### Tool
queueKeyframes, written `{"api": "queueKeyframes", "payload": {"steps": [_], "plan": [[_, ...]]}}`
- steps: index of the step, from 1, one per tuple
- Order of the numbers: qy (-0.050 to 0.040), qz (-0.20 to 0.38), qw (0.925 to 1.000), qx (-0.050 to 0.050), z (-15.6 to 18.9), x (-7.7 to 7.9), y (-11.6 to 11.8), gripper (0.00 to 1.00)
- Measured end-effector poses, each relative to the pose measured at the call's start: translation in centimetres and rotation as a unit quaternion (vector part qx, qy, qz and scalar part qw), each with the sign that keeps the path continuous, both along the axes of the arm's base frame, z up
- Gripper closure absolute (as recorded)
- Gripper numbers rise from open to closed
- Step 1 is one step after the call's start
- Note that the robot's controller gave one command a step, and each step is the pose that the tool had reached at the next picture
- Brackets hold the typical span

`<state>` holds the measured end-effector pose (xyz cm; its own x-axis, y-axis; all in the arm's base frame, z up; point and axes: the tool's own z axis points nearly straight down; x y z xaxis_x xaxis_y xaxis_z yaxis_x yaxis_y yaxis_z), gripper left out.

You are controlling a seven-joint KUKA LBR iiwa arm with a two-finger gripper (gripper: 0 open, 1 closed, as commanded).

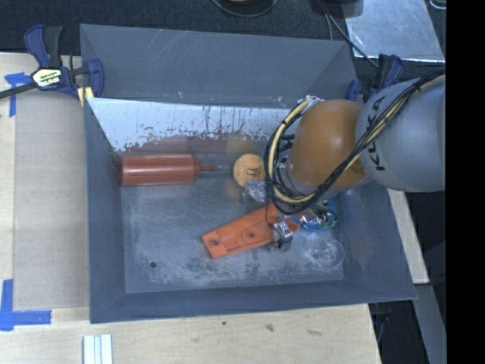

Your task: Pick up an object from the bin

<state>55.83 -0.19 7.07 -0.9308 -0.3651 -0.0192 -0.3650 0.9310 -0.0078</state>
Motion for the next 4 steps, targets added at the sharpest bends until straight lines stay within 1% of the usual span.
{"api": "queueKeyframes", "payload": {"steps": [1,3,4], "plan": [[0.0104,-0.11,0.9939,0.001,0.5,-1.3,-1.8,1.0],[0.0114,-0.109,0.9939,0.001,0.8,-1.4,-1.8,1.0],[0.0148,-0.109,0.9939,0.001,2.8,-1.6,-1.7,1.0]]}}
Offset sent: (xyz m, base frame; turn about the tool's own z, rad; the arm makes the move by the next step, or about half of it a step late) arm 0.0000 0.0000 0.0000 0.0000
